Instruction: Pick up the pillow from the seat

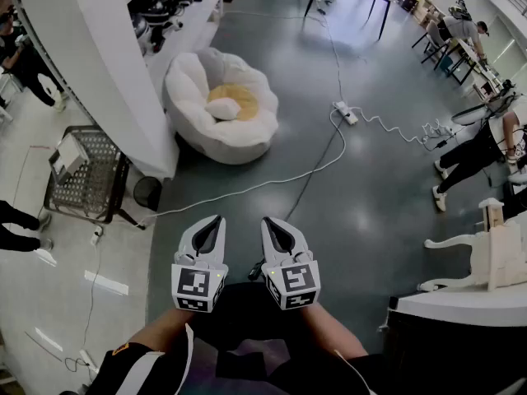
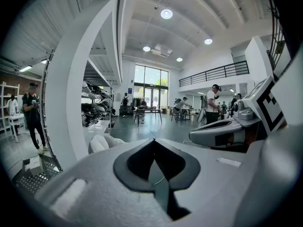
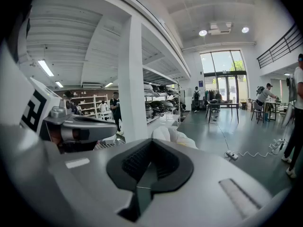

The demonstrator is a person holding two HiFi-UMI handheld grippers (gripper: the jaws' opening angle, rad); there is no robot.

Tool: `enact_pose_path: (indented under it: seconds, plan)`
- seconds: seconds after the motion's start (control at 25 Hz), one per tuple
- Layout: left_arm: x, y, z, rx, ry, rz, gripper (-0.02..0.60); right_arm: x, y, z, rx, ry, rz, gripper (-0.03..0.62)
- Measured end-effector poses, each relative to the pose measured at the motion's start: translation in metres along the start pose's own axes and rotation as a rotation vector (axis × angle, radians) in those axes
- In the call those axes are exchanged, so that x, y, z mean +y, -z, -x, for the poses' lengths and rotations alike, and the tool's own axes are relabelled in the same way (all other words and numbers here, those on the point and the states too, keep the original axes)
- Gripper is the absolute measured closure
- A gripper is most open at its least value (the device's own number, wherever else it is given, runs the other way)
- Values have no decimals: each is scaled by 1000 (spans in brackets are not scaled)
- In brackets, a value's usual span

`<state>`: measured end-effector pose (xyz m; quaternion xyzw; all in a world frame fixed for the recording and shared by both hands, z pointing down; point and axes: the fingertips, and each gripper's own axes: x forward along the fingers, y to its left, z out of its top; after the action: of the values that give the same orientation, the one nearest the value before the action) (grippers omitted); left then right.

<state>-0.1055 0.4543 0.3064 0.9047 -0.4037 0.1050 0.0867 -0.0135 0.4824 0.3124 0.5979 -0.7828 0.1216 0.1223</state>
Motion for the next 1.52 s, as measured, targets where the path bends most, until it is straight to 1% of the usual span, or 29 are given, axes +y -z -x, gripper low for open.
enact_pose_path:
  seconds: [0.16, 0.32, 0.52, 0.72, 0.96, 1.16, 1.36, 1.52]
  plan:
    - [4, -6, 6, 0, -4, -4, 577, 6, -1, -1, 0, 3, -3, 595]
    - [8, -2, 10, 7, -5, -9, 577, 11, -1, 0, -6, 6, -7, 595]
    - [10, -5, 13, -12, 8, -14, 577, 17, -1, -1, -13, 13, -7, 595]
    - [15, 1, 17, -14, 28, -19, 577, 24, -4, -3, -28, 13, -48, 594]
    - [37, -2, 28, -25, 39, -34, 577, 40, -6, -13, -30, 45, -73, 592]
    - [54, -5, 34, -34, 41, -46, 577, 55, -10, -24, -26, 61, -49, 592]
    - [67, -13, 20, -41, 21, -39, 577, 47, -24, -41, -44, 43, -20, 592]
    - [68, -19, -4, -46, -15, -39, 577, 30, -28, -59, -44, -4, -4, 592]
